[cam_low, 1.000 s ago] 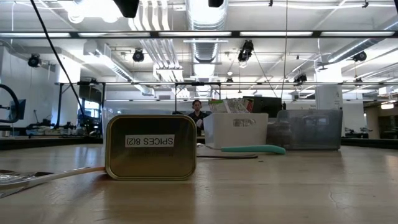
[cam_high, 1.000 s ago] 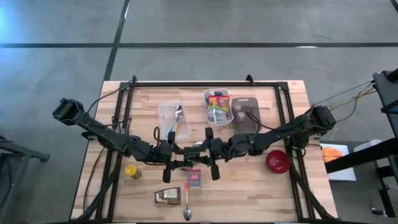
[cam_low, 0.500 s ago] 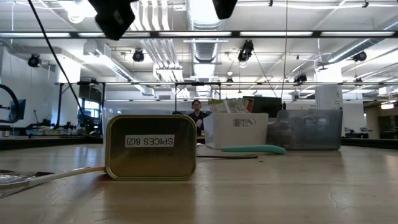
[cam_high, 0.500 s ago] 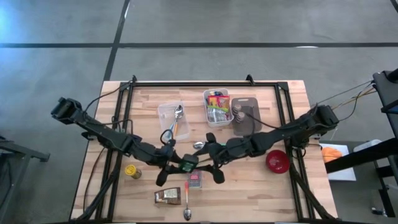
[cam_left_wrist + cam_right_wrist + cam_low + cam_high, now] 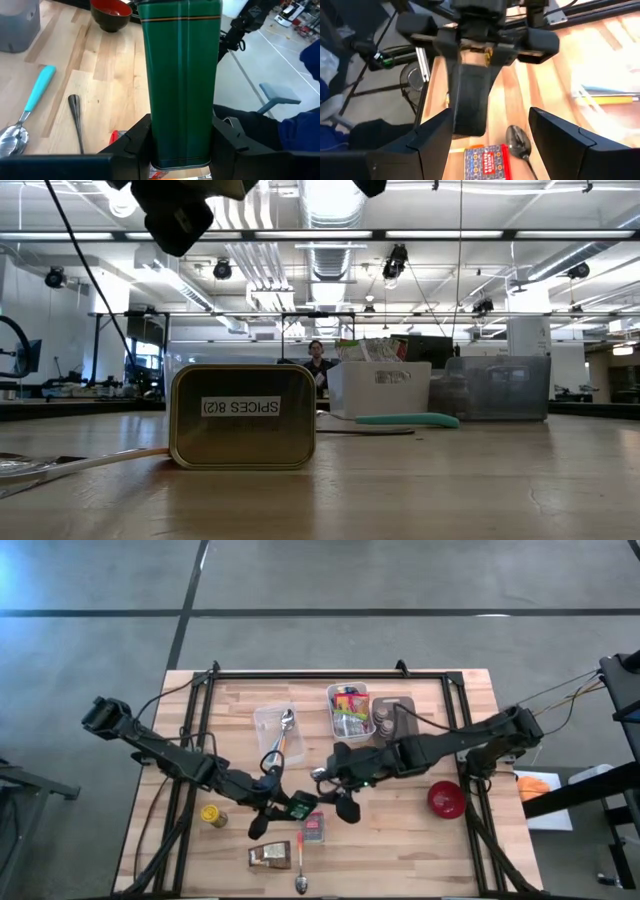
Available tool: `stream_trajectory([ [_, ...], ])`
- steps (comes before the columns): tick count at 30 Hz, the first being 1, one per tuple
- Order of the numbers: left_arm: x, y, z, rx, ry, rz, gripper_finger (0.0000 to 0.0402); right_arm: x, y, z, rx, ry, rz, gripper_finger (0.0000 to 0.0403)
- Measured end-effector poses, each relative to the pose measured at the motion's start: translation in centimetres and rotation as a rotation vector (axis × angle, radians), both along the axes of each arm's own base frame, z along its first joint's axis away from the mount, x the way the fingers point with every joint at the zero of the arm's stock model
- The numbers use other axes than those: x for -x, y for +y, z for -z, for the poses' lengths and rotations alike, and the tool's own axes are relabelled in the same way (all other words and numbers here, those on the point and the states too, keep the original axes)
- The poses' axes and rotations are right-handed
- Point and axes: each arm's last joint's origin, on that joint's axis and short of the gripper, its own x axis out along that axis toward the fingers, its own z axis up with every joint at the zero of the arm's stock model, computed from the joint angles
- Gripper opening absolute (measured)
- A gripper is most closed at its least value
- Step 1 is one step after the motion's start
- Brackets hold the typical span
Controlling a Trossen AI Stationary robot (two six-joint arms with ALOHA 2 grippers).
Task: Pick & Place Food Item
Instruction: Put the green seasoning can into the black bin
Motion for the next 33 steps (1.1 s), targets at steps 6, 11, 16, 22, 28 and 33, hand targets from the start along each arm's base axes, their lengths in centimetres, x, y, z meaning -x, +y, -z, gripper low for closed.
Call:
stream_trajectory([
  [6,0.0,0.1,0.1,0.001,0.005,-0.002,0.0131,-1.7,-0.2,0.6,-0.071,0.05,-0.089,0.0256],
  [11,-0.1,0.4,0.0,0.005,0.004,-0.021,0.0131,-2.8,0.2,1.0,-0.09,0.065,-0.137,0.0256],
  [16,-0.2,0.4,0.0,0.005,0.0,-0.016,0.0131,-3.4,0.2,0.7,-0.098,0.072,-0.15,0.0256],
  [22,-0.2,0.4,0.0,0.005,-0.001,-0.01,0.0131,-4.4,0.0,1.8,-0.095,0.101,-0.139,0.0233],
  [28,-0.1,0.5,0.1,-0.003,0.014,-0.013,0.0131,-4.4,-0.3,1.8,-0.096,0.115,-0.128,0.0132],
  [33,-0.1,0.5,0.2,-0.011,0.022,-0.024,0.0131,-4.3,-0.4,1.7,-0.102,0.121,-0.128,0.0118],
])
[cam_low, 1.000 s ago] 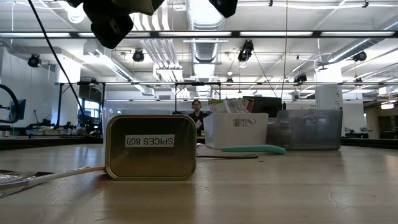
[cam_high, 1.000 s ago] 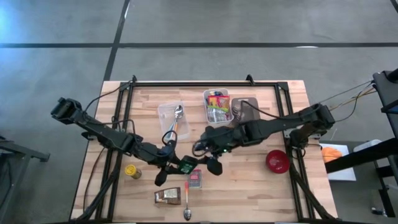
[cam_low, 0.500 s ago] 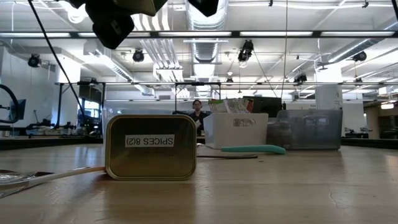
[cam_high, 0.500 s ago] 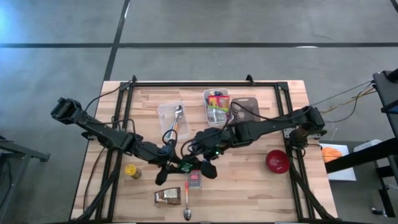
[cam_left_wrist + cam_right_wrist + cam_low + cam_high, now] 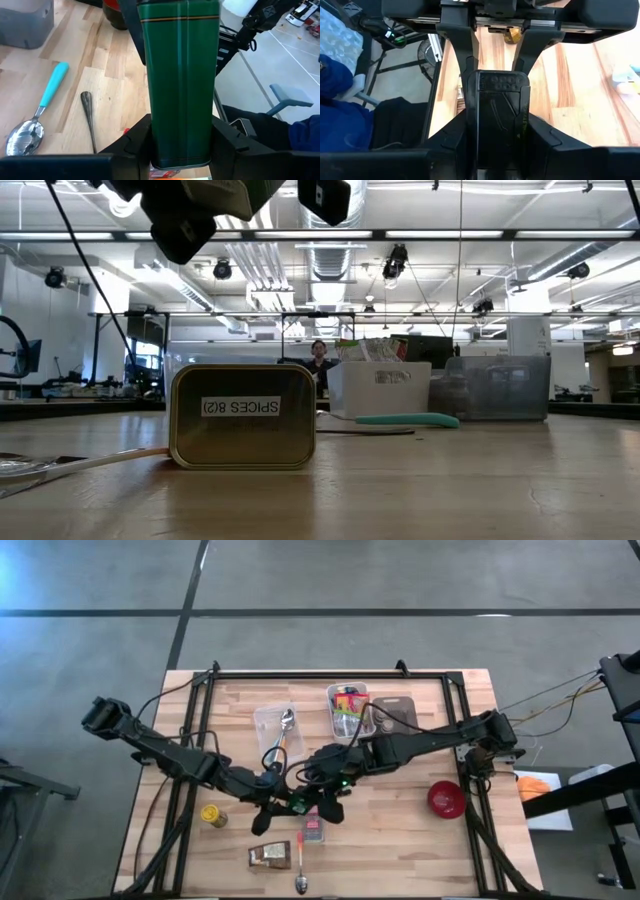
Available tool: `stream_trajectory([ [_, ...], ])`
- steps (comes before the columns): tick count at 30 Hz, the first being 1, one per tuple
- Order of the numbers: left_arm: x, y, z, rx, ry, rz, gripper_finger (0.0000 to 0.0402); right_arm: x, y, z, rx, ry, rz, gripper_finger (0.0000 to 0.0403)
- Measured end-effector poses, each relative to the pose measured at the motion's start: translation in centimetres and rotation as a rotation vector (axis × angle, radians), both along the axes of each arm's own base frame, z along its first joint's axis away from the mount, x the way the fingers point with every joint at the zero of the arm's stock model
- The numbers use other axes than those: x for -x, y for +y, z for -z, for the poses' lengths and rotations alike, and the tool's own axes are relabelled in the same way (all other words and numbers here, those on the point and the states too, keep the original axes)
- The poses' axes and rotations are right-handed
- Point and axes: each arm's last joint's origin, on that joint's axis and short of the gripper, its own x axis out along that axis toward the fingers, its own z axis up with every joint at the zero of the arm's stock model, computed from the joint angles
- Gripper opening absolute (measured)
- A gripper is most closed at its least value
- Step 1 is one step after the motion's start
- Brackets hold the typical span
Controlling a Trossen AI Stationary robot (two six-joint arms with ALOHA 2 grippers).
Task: Pick & Place Food Item
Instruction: Put the green seasoning can into the black bin
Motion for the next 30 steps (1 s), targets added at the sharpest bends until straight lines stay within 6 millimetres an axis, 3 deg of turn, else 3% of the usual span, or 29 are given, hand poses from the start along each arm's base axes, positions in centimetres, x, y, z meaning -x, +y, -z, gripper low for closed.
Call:
stream_trajectory([
  [3,0.0,0.0,0.0,0.001,0.0,-0.002,0.0145,0.0,0.0,0.1,0.003,0.001,-0.011,0.0118],
  [10,0.0,0.1,-0.1,0.009,0.003,0.004,0.0307,0.8,-0.2,0.0,0.056,0.045,-0.003,0.0118],
  [14,0.6,0.6,-0.7,0.043,0.009,-0.042,0.0359,1.5,-1.7,-0.6,0.097,0.088,0.074,0.0118],
  [19,2.3,1.0,-1.7,0.088,0.056,-0.045,0.0379,3.4,-3.9,-1.0,0.211,0.205,0.209,0.0118],
  [24,3.5,0.9,-2.1,0.079,0.058,-0.071,0.038,7.0,-6.4,-2.0,0.328,0.373,0.378,0.0118],
  [30,3.7,0.8,-2.0,0.061,0.066,-0.078,0.0381,11.1,-9.5,-2.7,0.304,0.45,0.542,0.0118],
])
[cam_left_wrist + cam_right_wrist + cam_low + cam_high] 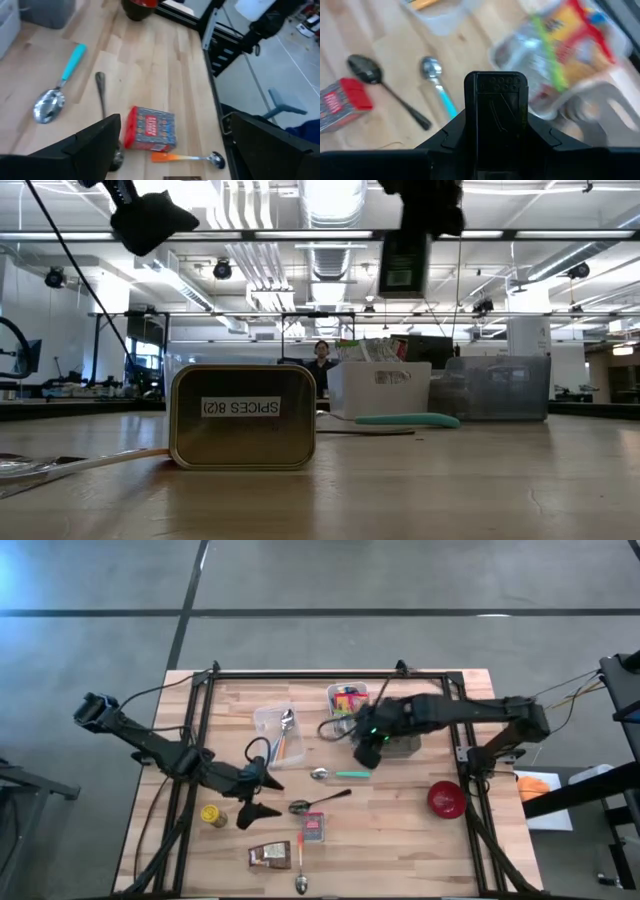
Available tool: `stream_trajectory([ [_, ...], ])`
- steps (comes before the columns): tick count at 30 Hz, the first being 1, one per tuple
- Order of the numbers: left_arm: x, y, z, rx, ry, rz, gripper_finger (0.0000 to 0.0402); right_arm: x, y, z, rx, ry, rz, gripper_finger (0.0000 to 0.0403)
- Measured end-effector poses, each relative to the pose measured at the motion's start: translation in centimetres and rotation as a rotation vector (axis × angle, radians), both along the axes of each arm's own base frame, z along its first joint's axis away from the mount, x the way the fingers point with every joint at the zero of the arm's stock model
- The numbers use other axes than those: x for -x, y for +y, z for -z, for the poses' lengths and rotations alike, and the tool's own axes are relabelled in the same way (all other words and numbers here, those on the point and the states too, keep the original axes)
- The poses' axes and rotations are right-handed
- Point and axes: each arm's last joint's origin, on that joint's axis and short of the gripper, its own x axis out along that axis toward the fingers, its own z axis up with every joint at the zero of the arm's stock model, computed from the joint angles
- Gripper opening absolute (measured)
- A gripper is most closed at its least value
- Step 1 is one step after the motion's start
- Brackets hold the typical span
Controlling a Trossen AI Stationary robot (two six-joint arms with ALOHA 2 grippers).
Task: Pick & Place Food Item
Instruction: Put the green seasoning can into the black bin
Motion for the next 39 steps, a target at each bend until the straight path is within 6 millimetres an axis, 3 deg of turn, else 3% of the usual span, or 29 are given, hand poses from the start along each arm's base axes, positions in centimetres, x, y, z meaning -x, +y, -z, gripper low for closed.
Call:
stream_trajectory([
  [6,0.0,0.0,0.1,-0.004,0.007,0.0,0.0381,4.4,-3.4,1.7,-0.019,0.072,0.172,0.0118],
  [10,0.1,0.0,0.2,-0.01,0.02,0.003,0.0381,6.8,-5.0,4.0,-0.065,0.163,0.123,0.0118],
  [14,0.1,0.1,0.2,-0.019,0.021,0.0,0.0382,7.9,-6.3,6.4,-0.087,0.211,0.083,0.0118],
  [19,0.1,0.1,0.2,-0.032,0.017,0.004,0.0382,7.8,-7.0,8.5,-0.106,0.179,0.009,0.0118],
  [30,0.2,0.2,0.4,-0.057,0.026,-0.015,0.0381,7.6,-6.6,10.7,-0.138,0.137,-0.16,0.0118],
  [39,0.1,0.2,0.4,-0.062,0.024,-0.025,0.0381,6.3,-6.9,12.8,-0.171,0.179,-0.244,0.0118],
])
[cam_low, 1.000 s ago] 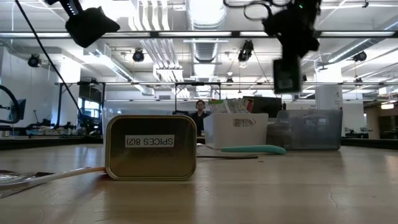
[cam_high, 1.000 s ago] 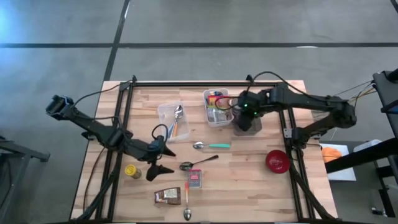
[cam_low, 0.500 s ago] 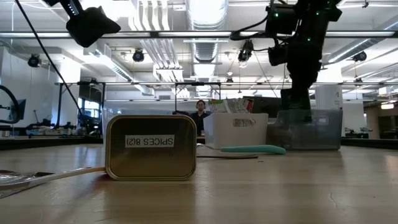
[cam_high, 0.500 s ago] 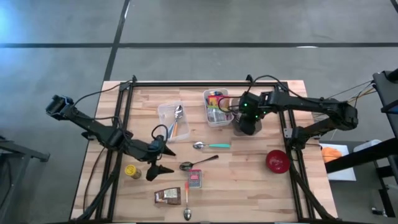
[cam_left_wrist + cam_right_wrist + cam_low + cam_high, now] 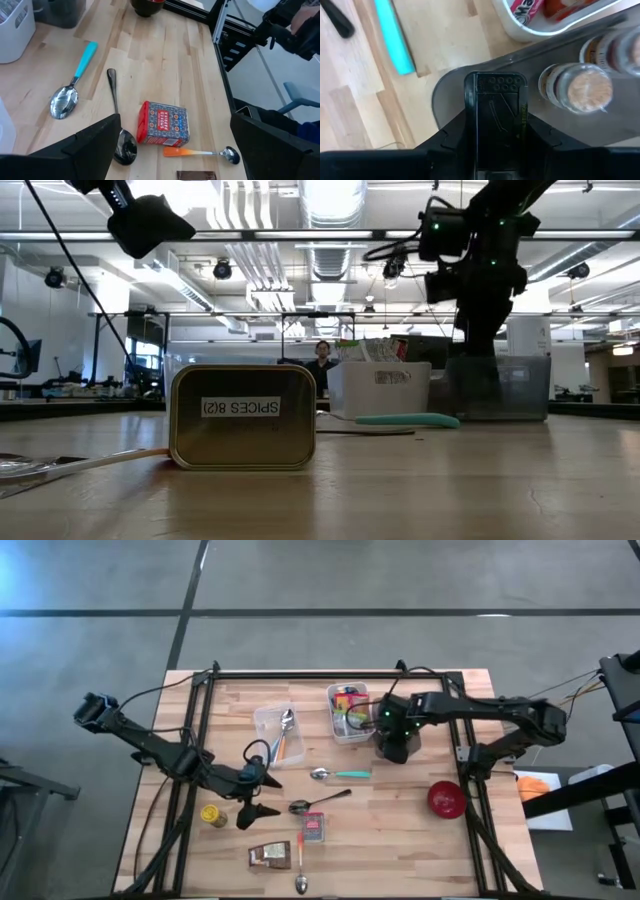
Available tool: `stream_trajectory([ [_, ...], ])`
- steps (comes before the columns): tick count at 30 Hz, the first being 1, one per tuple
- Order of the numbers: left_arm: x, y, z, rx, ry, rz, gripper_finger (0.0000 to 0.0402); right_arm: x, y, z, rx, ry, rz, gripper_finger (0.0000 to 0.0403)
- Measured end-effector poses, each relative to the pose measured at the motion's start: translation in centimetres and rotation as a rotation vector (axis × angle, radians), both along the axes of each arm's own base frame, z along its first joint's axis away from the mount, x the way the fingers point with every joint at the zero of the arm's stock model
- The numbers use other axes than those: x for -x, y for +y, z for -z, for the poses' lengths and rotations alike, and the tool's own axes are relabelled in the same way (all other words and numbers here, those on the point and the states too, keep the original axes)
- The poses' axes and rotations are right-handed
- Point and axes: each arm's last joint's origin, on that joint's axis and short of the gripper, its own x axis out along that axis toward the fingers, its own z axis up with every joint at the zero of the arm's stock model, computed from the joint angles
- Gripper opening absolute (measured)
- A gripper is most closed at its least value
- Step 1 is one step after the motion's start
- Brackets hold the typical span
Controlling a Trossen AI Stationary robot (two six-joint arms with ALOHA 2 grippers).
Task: Pick & Place Food Item
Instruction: Put the green seasoning can into the black bin, then put the yellow seasoning can into the black bin
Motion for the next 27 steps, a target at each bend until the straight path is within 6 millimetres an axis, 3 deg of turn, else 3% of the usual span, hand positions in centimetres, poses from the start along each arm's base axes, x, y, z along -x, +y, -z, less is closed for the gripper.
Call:
stream_trajectory([
  [11,0.0,0.0,0.0,0.001,0.006,-0.002,0.0381,-1.4,-0.3,1.7,-0.012,0.03,-0.002,0.0122],
  [19,0.0,0.0,0.1,0.001,0.007,-0.003,0.0381,-1.3,-0.3,1.3,-0.022,0.024,0.05,0.0245],
  [27,0.0,0.0,0.1,0.003,0.008,-0.004,0.0381,-1.3,-0.1,1.3,-0.026,0.032,0.053,0.0268],
])
